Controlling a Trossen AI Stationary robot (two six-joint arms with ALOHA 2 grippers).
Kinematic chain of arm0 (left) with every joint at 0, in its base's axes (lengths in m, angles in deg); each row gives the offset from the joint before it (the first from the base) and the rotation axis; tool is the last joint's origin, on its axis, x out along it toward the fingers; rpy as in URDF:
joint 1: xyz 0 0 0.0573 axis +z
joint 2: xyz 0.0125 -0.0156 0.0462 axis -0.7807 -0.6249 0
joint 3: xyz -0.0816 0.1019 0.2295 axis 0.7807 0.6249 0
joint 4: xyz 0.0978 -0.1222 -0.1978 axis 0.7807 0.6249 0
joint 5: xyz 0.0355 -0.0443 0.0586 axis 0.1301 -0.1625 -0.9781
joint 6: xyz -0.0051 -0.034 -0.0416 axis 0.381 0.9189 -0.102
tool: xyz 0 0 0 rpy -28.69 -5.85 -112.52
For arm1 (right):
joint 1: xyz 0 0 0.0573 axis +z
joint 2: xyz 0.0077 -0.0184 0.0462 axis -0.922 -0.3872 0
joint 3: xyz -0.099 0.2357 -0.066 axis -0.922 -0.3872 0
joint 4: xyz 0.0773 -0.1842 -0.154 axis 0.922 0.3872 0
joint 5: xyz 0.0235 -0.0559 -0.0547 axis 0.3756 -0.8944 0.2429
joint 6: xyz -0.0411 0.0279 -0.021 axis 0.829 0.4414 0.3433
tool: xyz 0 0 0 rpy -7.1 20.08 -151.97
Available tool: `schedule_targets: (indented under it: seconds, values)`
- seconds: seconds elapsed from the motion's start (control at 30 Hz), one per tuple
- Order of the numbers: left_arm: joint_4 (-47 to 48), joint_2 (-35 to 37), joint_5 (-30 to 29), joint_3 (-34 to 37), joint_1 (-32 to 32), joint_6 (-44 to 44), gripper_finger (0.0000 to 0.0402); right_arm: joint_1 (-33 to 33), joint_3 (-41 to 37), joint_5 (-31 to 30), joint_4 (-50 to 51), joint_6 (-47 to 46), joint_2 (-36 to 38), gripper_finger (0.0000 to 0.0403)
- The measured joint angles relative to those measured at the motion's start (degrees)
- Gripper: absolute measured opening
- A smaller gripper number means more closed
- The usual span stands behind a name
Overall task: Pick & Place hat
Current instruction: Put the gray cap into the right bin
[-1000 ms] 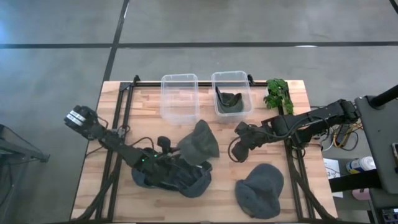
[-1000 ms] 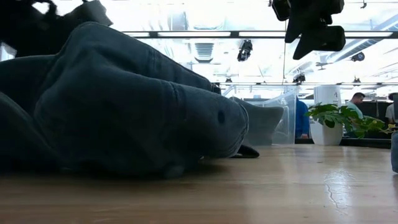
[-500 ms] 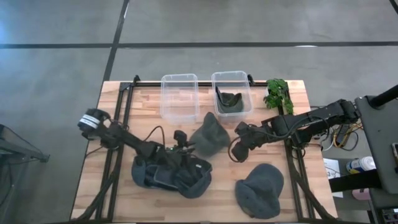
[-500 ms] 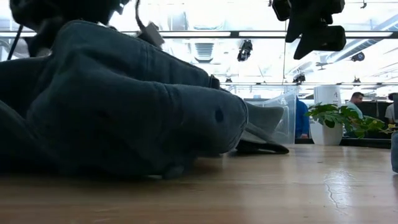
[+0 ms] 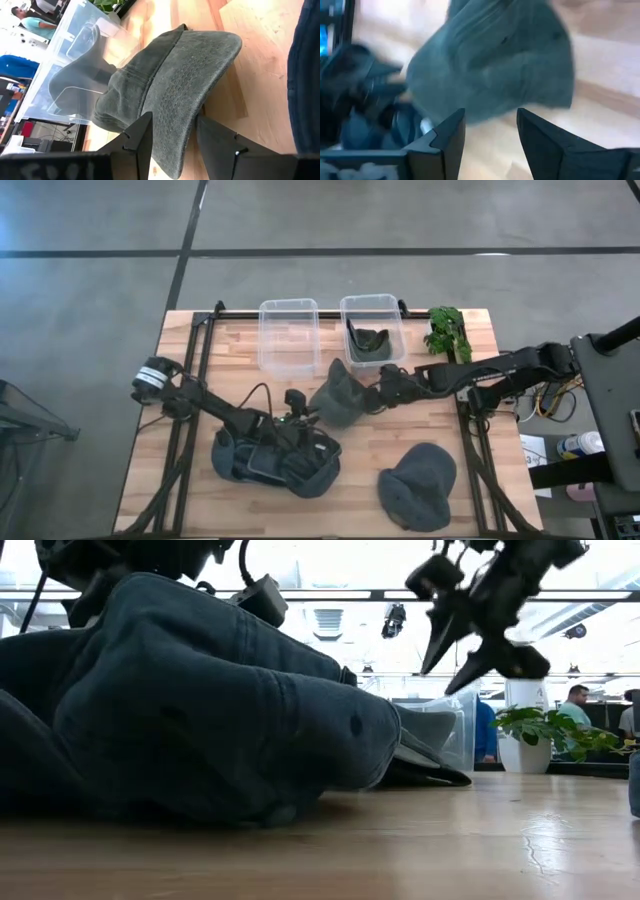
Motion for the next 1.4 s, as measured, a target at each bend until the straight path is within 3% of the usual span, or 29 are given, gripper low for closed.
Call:
schedule_targets:
  seconds: [0.17,0.43,0.7,0.83,1.07,1.3,1.4]
  values:
    - [-0.4,0.0,0.0,0.0,0.0,0.1,0.0142,-0.3,-5.0,-8.2,-2.4,-5.0,-1.0,0.0132]
    - [-3.7,0.0,2.5,0.0,0.9,0.5,0.0142,-0.5,-6.5,-8.8,-11.5,-3.9,-10.0,0.0073]
    - [-5.3,-1.1,3.9,-0.2,2.4,1.0,0.0142,-2.2,-6.4,3.1,-33.2,2.0,-19.9,0.0044]
    - [-5.2,-1.4,3.7,-0.9,2.8,1.0,0.0142,-2.0,-6.4,5.2,-34.8,0.9,-20.9,0.0034]
    - [0.0,-1.0,3.4,-4.2,2.5,0.2,0.0125,-2.1,-6.5,5.5,-34.3,4.5,-15.7,0.0027]
    - [14.0,-0.9,1.6,-10.7,2.1,1.5,0.0026,-2.2,-6.4,1.0,-32.9,10.7,-3.6,0.0027]
    - [21.5,0.2,1.4,-14.6,2.1,6.2,0.0011,-2.1,-6.4,-0.3,-31.5,14.3,2.5,0.0027]
